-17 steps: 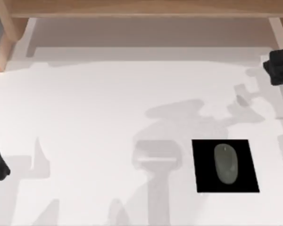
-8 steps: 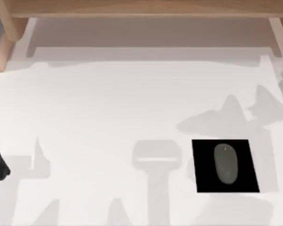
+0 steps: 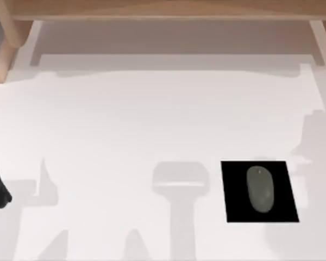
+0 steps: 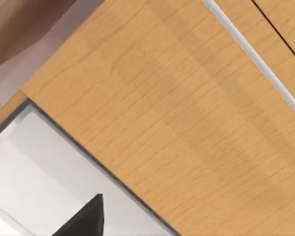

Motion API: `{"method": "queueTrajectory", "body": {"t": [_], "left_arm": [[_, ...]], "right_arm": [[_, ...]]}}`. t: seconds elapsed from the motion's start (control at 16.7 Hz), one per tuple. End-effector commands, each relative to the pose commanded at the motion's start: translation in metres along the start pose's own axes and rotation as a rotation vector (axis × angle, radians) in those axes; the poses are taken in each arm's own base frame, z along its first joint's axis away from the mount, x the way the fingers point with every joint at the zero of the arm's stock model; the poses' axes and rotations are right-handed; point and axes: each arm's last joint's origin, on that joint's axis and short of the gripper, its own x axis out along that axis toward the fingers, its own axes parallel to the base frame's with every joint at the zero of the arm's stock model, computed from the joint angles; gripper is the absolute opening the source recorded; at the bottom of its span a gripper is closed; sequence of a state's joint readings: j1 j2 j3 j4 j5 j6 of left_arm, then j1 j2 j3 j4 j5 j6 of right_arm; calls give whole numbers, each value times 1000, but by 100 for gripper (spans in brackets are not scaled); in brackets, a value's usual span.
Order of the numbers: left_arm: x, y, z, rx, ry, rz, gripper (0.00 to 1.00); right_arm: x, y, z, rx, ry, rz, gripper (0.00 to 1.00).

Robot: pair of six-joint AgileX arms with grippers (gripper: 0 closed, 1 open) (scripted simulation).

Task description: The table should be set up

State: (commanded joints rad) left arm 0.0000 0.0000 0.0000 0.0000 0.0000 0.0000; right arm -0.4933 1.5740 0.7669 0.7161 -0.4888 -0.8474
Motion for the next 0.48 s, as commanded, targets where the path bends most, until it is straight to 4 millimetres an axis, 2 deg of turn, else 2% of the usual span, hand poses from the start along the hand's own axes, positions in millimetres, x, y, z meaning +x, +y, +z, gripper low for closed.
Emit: {"method": "queueTrajectory", "body": {"t": [0.48], "left_arm": [[0, 0, 0, 0, 0, 0, 100]], "right_arm": [[-32, -5, -46, -328, 30, -165, 100]]}}
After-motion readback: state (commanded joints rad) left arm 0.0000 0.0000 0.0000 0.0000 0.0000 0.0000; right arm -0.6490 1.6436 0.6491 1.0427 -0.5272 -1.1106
